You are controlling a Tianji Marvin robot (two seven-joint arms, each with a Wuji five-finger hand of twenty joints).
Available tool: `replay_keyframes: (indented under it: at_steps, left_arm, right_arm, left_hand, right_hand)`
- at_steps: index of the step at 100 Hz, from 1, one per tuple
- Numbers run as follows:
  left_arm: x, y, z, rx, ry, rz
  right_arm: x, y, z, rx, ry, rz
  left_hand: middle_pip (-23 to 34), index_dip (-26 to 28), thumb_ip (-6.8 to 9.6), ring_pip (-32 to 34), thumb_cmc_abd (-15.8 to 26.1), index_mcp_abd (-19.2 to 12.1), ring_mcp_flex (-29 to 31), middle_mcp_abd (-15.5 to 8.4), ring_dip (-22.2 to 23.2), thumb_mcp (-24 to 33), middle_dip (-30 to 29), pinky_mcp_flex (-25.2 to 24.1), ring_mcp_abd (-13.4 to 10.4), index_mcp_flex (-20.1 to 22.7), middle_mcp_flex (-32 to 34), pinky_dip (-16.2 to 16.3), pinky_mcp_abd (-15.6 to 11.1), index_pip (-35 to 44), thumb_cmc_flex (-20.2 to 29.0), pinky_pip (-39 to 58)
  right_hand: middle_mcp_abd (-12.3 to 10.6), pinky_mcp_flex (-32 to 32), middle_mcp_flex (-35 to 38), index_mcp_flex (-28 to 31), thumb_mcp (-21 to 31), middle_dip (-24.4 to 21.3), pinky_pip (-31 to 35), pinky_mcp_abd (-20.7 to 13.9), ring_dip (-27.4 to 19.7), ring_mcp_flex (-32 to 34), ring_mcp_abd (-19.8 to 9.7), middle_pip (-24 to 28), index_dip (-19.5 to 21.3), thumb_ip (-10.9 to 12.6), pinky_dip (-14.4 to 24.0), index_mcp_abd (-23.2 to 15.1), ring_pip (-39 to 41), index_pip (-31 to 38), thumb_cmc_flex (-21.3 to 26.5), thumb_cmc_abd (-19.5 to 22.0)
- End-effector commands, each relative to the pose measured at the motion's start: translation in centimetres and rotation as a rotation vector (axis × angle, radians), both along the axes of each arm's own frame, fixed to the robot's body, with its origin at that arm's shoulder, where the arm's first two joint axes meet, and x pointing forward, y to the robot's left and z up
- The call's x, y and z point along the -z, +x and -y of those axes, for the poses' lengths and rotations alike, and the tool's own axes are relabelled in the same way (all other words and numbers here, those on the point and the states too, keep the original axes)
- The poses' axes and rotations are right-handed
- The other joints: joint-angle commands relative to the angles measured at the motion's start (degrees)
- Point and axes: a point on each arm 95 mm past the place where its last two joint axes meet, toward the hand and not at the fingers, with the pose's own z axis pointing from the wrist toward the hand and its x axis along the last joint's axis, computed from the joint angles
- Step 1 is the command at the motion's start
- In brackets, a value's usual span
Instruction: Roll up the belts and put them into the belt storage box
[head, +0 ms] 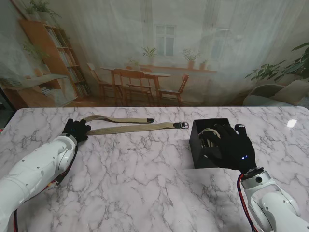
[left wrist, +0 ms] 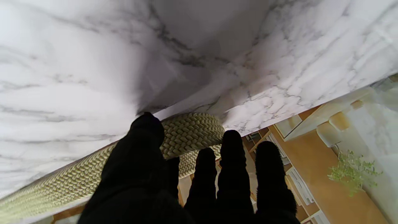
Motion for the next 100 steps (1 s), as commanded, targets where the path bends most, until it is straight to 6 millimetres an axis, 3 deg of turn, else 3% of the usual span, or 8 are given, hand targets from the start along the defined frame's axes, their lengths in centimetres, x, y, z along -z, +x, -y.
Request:
replay_keyframes:
  at_steps: [1, 14, 25, 32, 38, 47, 63, 100]
  left_arm:
    - [0.7, -0.7, -0.8, -0.023, 0.015, -0.036]
    - [1.2, -1.3, -1.3, -0.011, 0.051, -0.064]
    - [1.4, -2.0, -1.6, 0.002, 0.066, -0.086]
    - [1.4, -2.5, -1.6, 0.02, 0.082, -0.1]
    - [1.2, -2.9, -1.7, 0.065, 0.125, -0.108]
    - [1.1, -3.8, -1.9, 0.095, 0.123, -0.105]
    - [0.5, -6.0, -2.1, 0.169, 0.119, -0.093]
    - [-3.2, -11.5, -0.5, 0.353, 0.102, -0.027]
  right_arm:
    - [0.2, -0.1, 0.0, 0.005, 0.001, -0.003]
    - [0.2, -0.1, 0.0, 0.005, 0.003, -0.003]
    - [0.2, -0.1, 0.0, 0.007, 0.004, -0.004]
    - [0.2, -0.1, 0.0, 0.008, 0.005, -0.005]
    - [0.2, -0.1, 0.0, 0.009, 0.007, -0.006]
    - [0.2, -0.1, 0.0, 0.009, 0.007, -0.009]
    - [0.3, 0.0, -0.1, 0.003, 0.002, -0.025]
    - [0.8, 0.9, -1.8, -0.079, -0.015, -0.109]
  left_hand:
    - [-1.67, 3.93, -0.41, -2.25, -4.39, -2.35, -1.83, 1.23, -1.89, -0.27, -1.59, -0.76, 1.19, -0.22, 0.08, 0.67, -0.36, 6.71, 3.68, 1.02]
    - [-1.96, 9.92, -0.45, -4.72, -5.13, -3.18, 0.65, -0.8, -6.14, 0.42, -3.9, 0.34, 1.72, -0.6, 6.6, 0.63, 0.37, 16.93, 4.8, 1.23]
    - [-1.59, 10.19, -0.34, -7.37, -5.82, -2.57, 7.07, -3.96, -11.48, 0.86, -5.58, 2.15, 0.58, -0.25, 15.98, 0.52, 0.71, 19.13, 5.61, 1.77]
    - [-5.14, 9.62, -0.03, -6.13, -6.49, -1.78, 13.91, -3.86, -13.38, 1.8, 4.07, 3.7, 1.34, 0.29, 26.01, 1.49, 0.4, 19.96, 6.19, 3.49]
    - [-8.33, 9.19, 0.18, -4.32, -7.47, -1.99, 19.16, -4.8, -13.11, 3.12, 7.23, 6.76, 0.95, 1.02, 33.84, 2.14, -0.42, 20.83, 5.52, 5.22]
    - [-9.23, 9.08, 0.37, -2.3, -8.16, -2.15, 23.17, -4.3, -12.33, 4.39, 8.57, 9.83, 1.02, 1.7, 39.39, 2.47, -0.78, 21.57, 5.38, 7.01]
    - [-9.56, 8.37, 0.52, -1.25, -8.82, -2.02, 25.78, -4.19, -11.97, 5.25, 8.59, 12.14, 0.91, 2.41, 42.32, 2.36, -0.53, 21.73, 5.06, 7.94]
    - [-9.07, 7.81, 0.52, -0.22, -9.53, -1.44, 27.18, -3.48, -11.17, 6.78, 8.98, 13.41, 1.12, 2.91, 43.38, 1.71, -0.14, 21.98, 4.57, 8.19]
  right_hand:
    - [1.44, -0.58, -2.0, 1.25, -0.68, 0.63, -0.55, 1.95, 0.21, -2.43, 1.72, 0.78, 1.4, 1.42, 0.63, 2.46, -1.28, -1.54, 0.65, 1.86]
    - [1.6, -0.6, -2.07, 1.33, -0.85, 0.66, -0.53, 1.98, 0.21, -2.52, 1.8, 0.86, 1.53, 1.46, 0.66, 2.6, -1.25, -1.58, 0.71, 2.03]
    - [1.69, -0.59, -2.02, 1.32, -1.04, 0.7, -0.5, 1.95, 0.21, -2.52, 1.85, 0.95, 1.62, 1.5, 0.7, 2.71, -1.19, -1.65, 0.77, 2.3]
    - [1.73, -0.6, -2.03, 1.37, -1.14, 0.72, -0.5, 1.94, 0.22, -2.5, 1.81, 0.98, 1.69, 1.53, 0.71, 2.71, -1.15, -1.68, 0.85, 2.43]
    - [1.62, -0.58, -2.0, 1.35, -1.21, 0.74, -0.48, 1.91, 0.21, -2.56, 1.87, 1.03, 1.74, 1.55, 0.73, 2.75, -1.15, -1.71, 0.9, 2.51]
    - [1.69, -0.55, -1.87, 1.41, -1.36, 0.78, -0.45, 1.97, 0.22, -2.44, 1.87, 1.12, 1.83, 1.58, 0.75, 2.73, -1.09, -1.71, 0.96, 2.67]
    - [1.29, -0.55, -1.24, 1.54, -1.63, 0.83, -0.46, 2.02, 0.2, -2.39, 1.85, 1.19, 1.95, 1.62, 0.76, 2.79, -1.09, -1.77, 1.04, 2.76]
    - [0.85, -0.34, -0.05, 1.8, -1.86, 1.06, -0.45, 2.01, 0.25, -1.79, 1.73, 1.27, 2.21, 1.72, 0.77, 3.36, -1.0, -1.68, 0.82, 3.29]
